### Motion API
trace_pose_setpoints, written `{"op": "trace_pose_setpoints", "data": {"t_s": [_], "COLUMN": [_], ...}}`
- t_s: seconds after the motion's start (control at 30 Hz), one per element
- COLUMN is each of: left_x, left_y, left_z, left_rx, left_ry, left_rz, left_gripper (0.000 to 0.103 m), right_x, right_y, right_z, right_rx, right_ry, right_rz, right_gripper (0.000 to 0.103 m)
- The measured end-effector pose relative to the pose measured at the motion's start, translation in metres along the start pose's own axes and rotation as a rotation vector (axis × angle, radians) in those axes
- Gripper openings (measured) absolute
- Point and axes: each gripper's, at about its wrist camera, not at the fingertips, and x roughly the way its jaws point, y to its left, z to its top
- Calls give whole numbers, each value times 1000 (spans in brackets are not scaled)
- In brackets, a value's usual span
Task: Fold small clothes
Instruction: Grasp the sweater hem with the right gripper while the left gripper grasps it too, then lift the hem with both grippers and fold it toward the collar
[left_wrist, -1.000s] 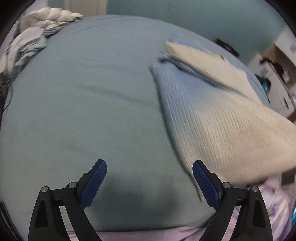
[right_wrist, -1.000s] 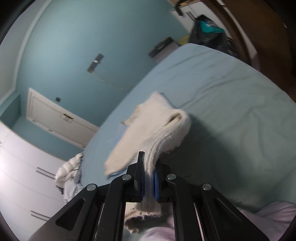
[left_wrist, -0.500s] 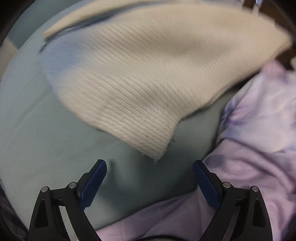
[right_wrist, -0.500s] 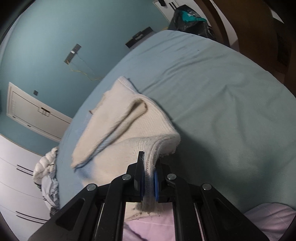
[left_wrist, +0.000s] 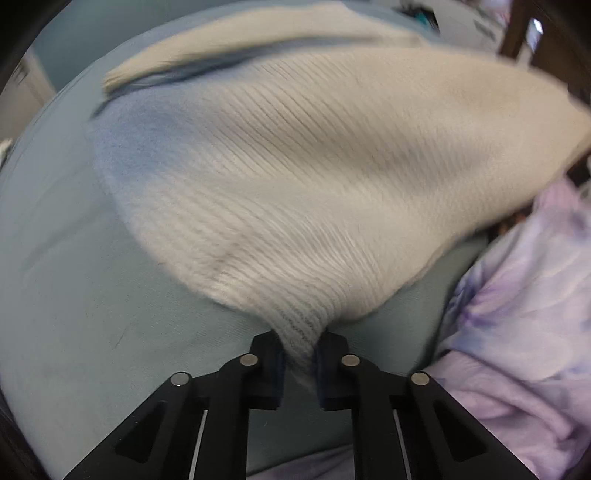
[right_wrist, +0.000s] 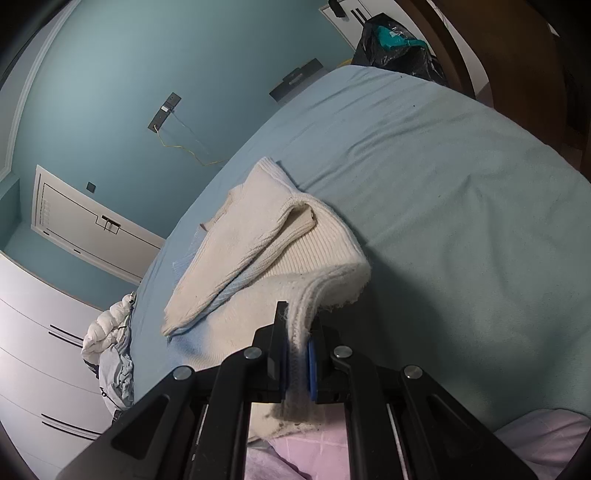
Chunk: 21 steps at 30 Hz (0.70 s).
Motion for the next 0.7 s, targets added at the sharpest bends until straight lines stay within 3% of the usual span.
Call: {"op": "trace_pose_setpoints", "data": {"t_s": [0.13, 0.33, 0.43, 0.7], "left_x": [-61, -155, -194, -276], "left_y": [34, 89, 105, 105], "left_z": [-6, -24, -22, -58], "left_rx": [-174, -389, -416, -402], "left_ry": [-192, -447, -529, -695], "left_rz": [-66, -99, -106, -121], "left_gripper": [10, 10, 9, 9], "right_x": [-7, -31, -51, -107], "right_y": [-2, 36, 64, 92], "right_z": [-1, -9, -17, -25], "right_rx": [37, -78, -164, -159], "right_ry": [-1, -43, -94, -159], "right_rz": [46, 89, 135, 281], "right_gripper": [4, 4, 4, 4]}}
